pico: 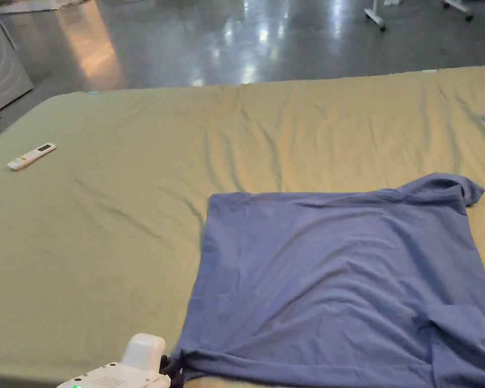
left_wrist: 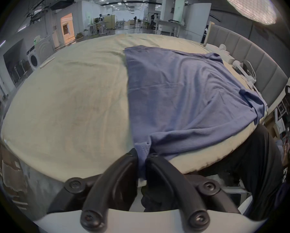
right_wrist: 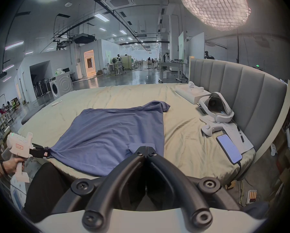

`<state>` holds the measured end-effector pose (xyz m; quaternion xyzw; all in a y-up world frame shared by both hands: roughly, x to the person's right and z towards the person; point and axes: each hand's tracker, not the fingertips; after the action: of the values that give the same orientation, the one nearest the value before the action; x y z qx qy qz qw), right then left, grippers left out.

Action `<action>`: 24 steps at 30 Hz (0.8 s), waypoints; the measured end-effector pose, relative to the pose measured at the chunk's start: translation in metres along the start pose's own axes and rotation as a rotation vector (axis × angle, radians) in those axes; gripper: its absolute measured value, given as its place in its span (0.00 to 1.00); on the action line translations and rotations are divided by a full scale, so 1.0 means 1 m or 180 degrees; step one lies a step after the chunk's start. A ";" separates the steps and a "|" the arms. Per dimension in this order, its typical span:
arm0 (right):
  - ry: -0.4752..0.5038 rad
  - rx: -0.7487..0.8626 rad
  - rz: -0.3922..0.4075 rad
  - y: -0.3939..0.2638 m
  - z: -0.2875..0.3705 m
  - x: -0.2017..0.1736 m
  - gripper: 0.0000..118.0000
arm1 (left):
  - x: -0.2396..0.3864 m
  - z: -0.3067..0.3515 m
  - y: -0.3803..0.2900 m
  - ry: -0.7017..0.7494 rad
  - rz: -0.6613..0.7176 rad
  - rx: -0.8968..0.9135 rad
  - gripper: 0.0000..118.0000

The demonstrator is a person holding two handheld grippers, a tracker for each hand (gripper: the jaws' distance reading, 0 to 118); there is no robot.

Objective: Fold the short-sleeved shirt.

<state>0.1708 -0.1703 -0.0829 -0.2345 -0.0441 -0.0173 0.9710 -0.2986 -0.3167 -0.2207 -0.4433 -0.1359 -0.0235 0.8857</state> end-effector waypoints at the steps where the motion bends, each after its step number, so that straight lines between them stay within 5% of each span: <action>1: -0.0016 -0.0010 -0.0023 -0.002 0.001 0.003 0.00 | 0.005 -0.005 0.002 0.0039 -0.0129 -0.0124 0.05; 8: -0.0033 -0.0355 -0.0266 -0.022 -0.016 0.026 0.02 | 0.008 -0.019 0.008 0.0140 -0.0252 -0.0325 0.04; 12: 0.0094 -0.0780 -0.0263 -0.051 -0.054 0.039 0.79 | 0.006 -0.023 0.011 0.0146 -0.0184 -0.0396 0.04; 13: 0.0152 -0.0852 -0.0282 -0.057 -0.062 0.040 0.81 | 0.007 -0.022 0.010 0.0152 -0.0188 -0.0398 0.04; 20: 0.0285 -0.1102 -0.0239 -0.085 -0.111 0.049 0.75 | 0.007 -0.022 0.007 0.0164 -0.0180 -0.0353 0.04; 22: 0.0449 -0.1122 -0.0261 -0.089 -0.120 0.054 0.46 | 0.007 -0.020 0.007 0.0157 -0.0179 -0.0338 0.04; 24: 0.0450 -0.1177 -0.0243 -0.093 -0.127 0.058 0.31 | 0.006 -0.019 0.005 0.0146 -0.0168 -0.0316 0.04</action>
<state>0.2336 -0.3117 -0.1484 -0.4052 0.0193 -0.0784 0.9107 -0.2882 -0.3286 -0.2341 -0.4822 -0.1259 -0.0637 0.8646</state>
